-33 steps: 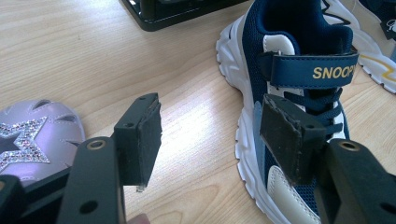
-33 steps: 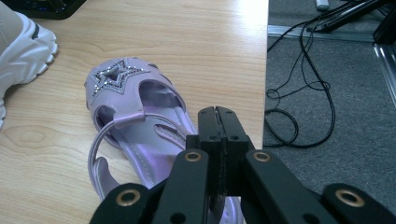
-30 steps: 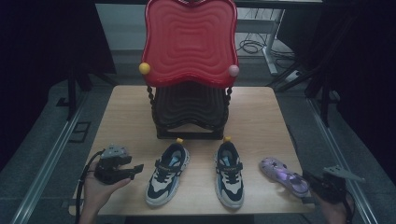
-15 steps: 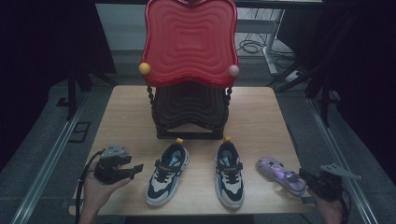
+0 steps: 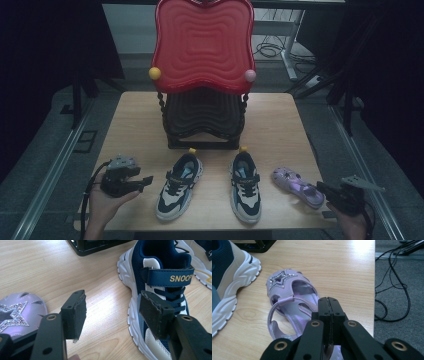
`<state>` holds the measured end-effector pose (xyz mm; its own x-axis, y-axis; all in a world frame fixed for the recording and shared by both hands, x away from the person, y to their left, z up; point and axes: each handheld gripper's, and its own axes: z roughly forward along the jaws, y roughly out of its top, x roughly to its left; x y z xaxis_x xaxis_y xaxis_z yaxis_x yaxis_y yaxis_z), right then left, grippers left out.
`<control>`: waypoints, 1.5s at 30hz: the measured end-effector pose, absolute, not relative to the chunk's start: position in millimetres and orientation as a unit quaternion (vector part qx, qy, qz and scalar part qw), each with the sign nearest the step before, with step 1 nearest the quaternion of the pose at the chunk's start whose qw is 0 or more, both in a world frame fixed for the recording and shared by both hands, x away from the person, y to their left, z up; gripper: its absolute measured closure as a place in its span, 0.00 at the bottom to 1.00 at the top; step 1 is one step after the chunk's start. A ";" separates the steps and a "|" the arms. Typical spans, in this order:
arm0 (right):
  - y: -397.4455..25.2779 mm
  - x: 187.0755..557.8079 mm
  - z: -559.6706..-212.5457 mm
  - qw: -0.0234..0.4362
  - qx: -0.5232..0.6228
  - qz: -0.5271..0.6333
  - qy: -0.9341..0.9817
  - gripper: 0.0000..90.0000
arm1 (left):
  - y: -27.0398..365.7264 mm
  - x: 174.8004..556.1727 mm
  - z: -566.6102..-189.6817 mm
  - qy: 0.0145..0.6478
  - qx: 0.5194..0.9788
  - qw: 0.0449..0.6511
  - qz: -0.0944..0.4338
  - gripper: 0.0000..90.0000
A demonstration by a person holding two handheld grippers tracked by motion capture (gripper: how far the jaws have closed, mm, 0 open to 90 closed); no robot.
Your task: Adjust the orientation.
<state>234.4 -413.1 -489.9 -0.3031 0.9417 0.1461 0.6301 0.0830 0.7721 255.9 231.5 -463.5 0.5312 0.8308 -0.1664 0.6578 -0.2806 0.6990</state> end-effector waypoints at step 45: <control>-407.3 230.4 -484.5 0.225 0.520 0.408 0.716 0.96 | 242.3 250.6 -458.1 0.482 0.781 0.375 0.128 0.43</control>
